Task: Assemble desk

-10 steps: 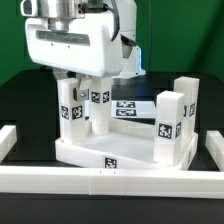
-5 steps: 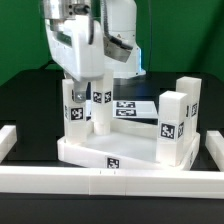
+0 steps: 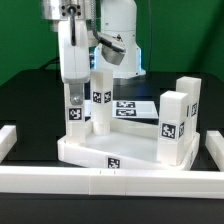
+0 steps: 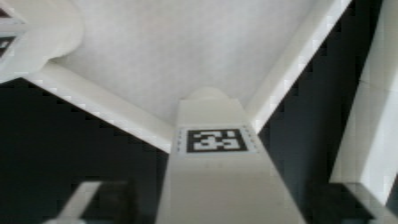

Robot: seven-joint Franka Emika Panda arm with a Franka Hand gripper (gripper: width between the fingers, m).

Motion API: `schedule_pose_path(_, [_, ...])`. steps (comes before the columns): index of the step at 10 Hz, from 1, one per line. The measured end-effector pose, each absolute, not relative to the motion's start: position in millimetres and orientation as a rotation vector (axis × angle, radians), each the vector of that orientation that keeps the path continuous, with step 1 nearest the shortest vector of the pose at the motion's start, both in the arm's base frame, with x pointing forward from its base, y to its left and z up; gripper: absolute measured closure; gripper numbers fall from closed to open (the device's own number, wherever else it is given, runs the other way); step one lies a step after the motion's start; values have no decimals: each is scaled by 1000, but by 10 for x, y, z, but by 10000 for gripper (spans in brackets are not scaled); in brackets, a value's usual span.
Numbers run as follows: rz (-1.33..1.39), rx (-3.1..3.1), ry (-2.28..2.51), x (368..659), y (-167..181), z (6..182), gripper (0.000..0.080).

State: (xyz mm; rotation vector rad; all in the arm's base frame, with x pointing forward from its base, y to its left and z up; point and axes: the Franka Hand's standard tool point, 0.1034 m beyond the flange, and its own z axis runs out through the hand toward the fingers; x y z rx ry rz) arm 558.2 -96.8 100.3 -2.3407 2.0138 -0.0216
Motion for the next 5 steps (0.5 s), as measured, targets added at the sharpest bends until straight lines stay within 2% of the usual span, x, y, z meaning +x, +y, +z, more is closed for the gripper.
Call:
schedule_pose_path(1, [-24,-2396,1951,5578,-977,1002,200])
schedule_pose_path(2, [-29,-2498,1820,5576,-992,1004,161])
schedule_pose_path(5, [-39,-2783,1387,5572,-978,994,151])
